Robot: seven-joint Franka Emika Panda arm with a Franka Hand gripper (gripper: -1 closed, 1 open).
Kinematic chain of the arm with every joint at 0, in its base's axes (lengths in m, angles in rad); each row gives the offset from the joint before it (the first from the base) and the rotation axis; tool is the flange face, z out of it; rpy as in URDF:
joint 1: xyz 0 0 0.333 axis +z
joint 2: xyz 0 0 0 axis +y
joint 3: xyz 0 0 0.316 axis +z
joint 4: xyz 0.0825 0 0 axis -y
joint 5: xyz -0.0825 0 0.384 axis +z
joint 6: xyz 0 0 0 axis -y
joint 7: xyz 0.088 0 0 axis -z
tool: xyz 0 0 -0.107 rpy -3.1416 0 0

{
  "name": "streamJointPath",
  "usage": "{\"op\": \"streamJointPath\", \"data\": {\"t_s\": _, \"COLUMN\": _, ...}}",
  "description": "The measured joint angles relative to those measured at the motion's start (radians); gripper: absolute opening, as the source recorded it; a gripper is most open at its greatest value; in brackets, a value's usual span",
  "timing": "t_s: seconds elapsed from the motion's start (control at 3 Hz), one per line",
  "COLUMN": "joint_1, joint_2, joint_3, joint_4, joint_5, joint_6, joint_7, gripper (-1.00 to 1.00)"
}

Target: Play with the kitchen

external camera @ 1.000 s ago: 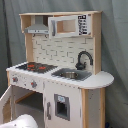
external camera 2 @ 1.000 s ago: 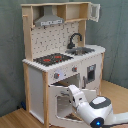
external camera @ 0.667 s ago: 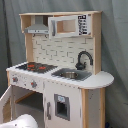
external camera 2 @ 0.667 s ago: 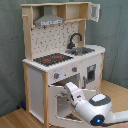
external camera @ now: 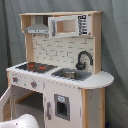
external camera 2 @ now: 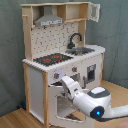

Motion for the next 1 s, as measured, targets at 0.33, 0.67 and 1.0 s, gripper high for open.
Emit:
{"op": "streamJointPath", "data": {"t_s": 0.33, "joint_1": -0.002, "joint_2": 0.040, "joint_3": -0.038, "joint_4": -0.004, "joint_5": 0.000, "joint_6": -0.009, "joint_7": -0.088, "gripper": 1.00}}
{"op": "streamJointPath", "data": {"t_s": 0.67, "joint_1": 0.004, "joint_2": 0.097, "joint_3": -0.071, "joint_4": -0.014, "joint_5": 0.000, "joint_6": -0.046, "joint_7": -0.167, "gripper": 1.00}}
{"op": "streamJointPath", "data": {"t_s": 1.0, "joint_1": 0.022, "joint_2": 0.149, "joint_3": -0.094, "joint_4": -0.024, "joint_5": 0.001, "joint_6": -0.095, "joint_7": -0.256, "gripper": 1.00}}
